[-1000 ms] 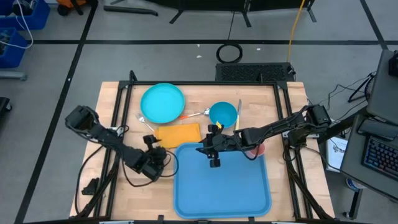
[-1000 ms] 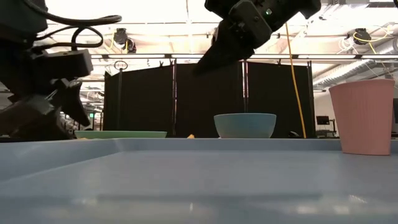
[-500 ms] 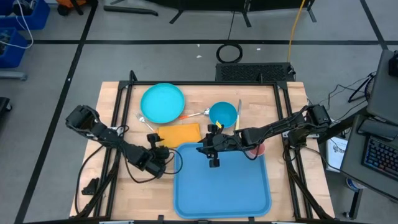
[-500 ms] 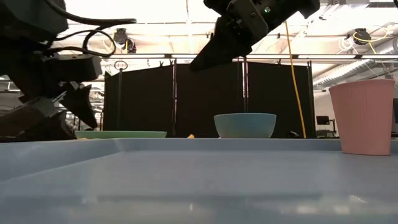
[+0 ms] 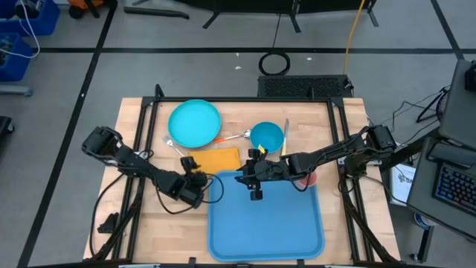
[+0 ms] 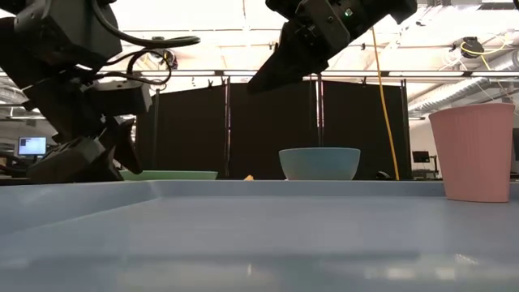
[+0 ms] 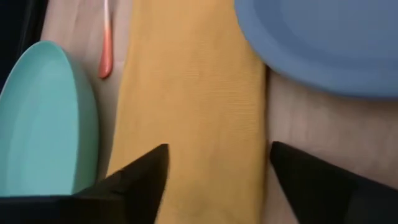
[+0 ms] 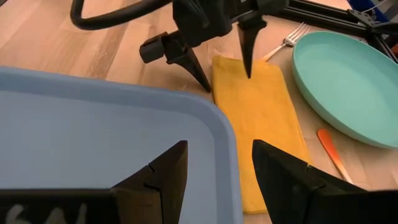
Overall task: Set up tray
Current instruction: Put the orange napkin on the left of the blue serving tray
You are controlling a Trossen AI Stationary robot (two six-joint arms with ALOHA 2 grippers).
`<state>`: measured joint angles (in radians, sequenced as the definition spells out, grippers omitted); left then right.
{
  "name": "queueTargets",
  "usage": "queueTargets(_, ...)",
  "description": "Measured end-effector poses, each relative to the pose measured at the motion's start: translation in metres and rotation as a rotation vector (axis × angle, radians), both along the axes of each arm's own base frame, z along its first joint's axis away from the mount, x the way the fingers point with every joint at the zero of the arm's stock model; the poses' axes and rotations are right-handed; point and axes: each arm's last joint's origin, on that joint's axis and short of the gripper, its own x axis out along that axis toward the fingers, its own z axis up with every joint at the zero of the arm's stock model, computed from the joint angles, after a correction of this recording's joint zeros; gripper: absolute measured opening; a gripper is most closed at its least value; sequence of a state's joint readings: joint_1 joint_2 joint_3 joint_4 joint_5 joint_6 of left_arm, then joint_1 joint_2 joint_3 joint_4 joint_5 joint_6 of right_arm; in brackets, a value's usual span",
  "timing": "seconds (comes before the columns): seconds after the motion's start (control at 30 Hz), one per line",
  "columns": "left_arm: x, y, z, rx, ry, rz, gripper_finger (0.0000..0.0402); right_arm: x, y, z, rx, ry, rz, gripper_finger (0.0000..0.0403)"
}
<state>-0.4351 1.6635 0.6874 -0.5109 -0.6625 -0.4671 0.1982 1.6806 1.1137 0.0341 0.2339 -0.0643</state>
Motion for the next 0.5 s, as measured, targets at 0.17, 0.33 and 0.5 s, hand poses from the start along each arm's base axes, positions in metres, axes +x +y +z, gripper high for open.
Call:
queueTargets(0.17, 0.001, 0.002, 0.0, 0.0, -0.002, 0.009, 0.0205, 0.0, 0.0, 0.0, 0.0, 0.0, 0.0, 0.017)
queueTargets(0.33, -0.001, 0.013, -0.007, -0.014, -0.004, 0.033, 0.0185, 0.0, 0.0, 0.0, 0.0, 0.0, 0.0, 0.017)
queueTargets(0.5, 0.0, 0.022, -0.012, -0.026, -0.033, 0.056, 0.0184, 0.0, 0.0, 0.0, 0.0, -0.001, 0.0, 0.017)
